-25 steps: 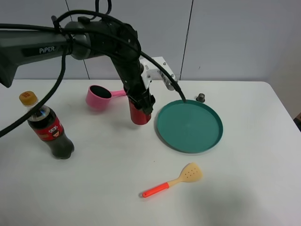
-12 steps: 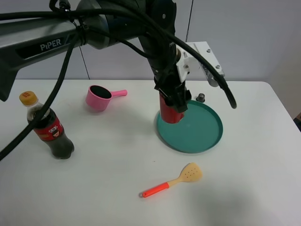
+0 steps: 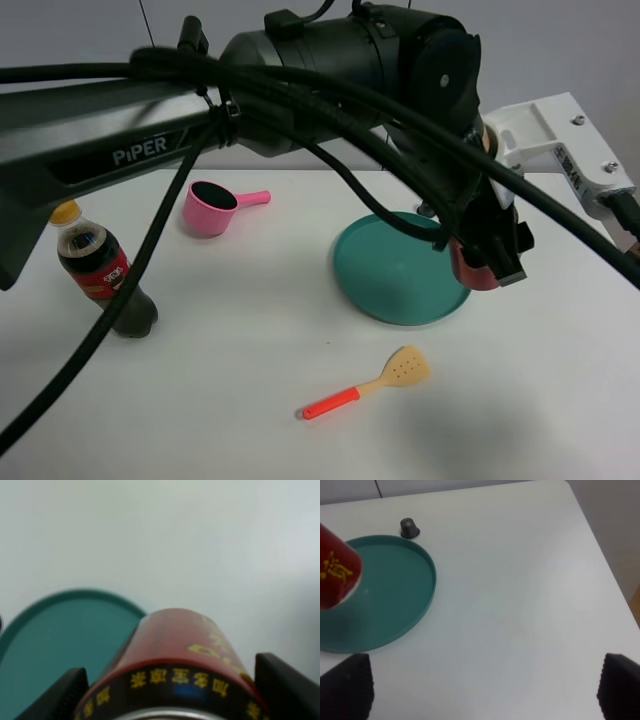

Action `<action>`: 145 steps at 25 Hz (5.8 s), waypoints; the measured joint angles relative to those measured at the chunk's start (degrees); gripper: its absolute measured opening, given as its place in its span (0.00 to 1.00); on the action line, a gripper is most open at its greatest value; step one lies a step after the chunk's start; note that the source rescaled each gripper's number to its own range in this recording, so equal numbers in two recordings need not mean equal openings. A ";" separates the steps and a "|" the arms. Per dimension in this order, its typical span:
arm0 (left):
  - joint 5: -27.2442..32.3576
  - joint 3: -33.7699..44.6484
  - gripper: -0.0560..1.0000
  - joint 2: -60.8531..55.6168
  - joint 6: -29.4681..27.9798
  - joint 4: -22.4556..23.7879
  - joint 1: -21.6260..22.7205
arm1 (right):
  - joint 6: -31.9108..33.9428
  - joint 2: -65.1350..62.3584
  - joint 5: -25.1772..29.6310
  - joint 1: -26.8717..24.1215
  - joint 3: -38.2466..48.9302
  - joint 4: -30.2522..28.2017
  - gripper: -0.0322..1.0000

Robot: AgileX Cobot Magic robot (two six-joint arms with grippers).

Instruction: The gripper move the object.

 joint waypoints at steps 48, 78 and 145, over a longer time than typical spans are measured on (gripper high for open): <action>-5.37 -0.38 0.07 16.33 -0.07 -2.04 -4.09 | 0.00 0.00 0.00 0.00 0.00 0.00 1.00; -7.57 -0.57 1.00 7.60 -9.96 -4.67 -2.59 | 0.00 0.00 0.00 0.00 0.00 0.00 1.00; 13.73 82.98 1.00 -120.40 -32.46 13.40 61.61 | 0.00 0.00 0.00 0.00 0.00 0.00 1.00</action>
